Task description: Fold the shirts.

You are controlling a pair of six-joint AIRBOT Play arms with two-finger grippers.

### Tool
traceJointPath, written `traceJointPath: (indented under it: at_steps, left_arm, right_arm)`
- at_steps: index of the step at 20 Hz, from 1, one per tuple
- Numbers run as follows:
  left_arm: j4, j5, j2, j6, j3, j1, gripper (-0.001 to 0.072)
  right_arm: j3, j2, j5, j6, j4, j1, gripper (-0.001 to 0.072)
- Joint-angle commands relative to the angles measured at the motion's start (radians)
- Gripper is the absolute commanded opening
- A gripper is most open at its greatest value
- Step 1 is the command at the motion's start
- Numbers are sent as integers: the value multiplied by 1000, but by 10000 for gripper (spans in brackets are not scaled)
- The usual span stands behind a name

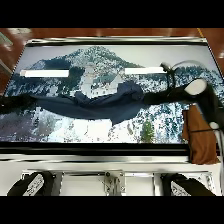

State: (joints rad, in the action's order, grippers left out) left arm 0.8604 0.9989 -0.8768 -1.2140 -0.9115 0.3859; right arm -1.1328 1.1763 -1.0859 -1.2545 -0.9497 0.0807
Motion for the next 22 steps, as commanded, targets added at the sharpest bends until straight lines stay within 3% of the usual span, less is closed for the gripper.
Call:
traceJointPath:
  at_steps: [1,6,14,17,22]
  left_arm:
    - [-13,-47,205,-2,-174,0,37]
    - [-16,-214,430,-29,-398,0,37]
    - [-15,-195,502,-29,-545,0,37]
    - [-11,-119,504,-29,-545,0,35]
    - [48,-73,504,-67,-545,2,36]
  right_arm:
    - [-203,-197,127,21,-14,2,68]
    - [-423,-355,174,16,-22,2,69]
    - [-510,-520,149,-64,-148,2,69]
    - [-510,-566,139,-95,-202,2,68]
    - [-510,-585,32,-130,-256,2,68]
